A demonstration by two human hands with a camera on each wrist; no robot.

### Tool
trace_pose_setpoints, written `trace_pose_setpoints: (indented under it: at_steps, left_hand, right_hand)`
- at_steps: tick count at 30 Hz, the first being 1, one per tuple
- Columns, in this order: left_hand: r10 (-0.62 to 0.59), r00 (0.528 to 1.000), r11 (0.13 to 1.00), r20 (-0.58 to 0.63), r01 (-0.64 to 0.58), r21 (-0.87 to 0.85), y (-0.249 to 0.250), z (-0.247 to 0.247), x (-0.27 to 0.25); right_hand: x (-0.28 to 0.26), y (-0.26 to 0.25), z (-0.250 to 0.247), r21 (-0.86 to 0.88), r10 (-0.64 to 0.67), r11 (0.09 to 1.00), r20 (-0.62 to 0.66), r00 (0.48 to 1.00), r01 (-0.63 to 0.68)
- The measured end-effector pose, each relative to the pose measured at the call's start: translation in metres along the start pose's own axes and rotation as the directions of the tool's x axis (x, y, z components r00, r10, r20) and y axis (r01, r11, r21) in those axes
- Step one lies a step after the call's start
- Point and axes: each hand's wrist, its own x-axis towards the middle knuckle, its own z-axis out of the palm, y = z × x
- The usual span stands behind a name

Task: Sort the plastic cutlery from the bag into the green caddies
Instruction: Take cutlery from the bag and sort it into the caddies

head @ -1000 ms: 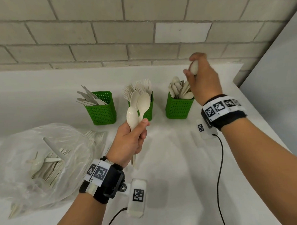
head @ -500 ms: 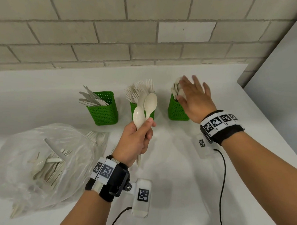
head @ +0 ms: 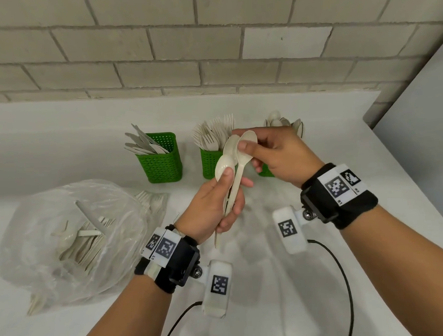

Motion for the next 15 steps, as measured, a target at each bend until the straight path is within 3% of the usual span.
trace_pose_setpoints:
  at_steps: [5,10,12,15]
  left_hand:
    - [-0.056,0.995,0.995,0.078,0.049,0.090,0.003,-0.006,-0.002]
    - [-0.106,0.993,0.979,0.058,0.094,0.182,0.005,-0.006,-0.004]
    - [-0.062,0.998,0.950,-0.028,0.068,0.304,0.003,-0.007,-0.003]
    - [0.114,0.988,0.861,-0.107,-0.044,0.507,-0.006,-0.010,0.003]
  right_hand:
    - [-0.002,0.002,0.009,-0.040,-0.001,0.999,0.056,0.998,0.003]
    - [-0.003,0.009,0.020,-0.282,-0.043,0.957,0.071,0.997,0.062]
    - [-0.003,0.014,0.022,-0.381,-0.064,0.921,0.051,0.997,0.079]
    - [0.001,0.019,0.024,-0.424,-0.038,0.905,-0.050,0.998,0.014]
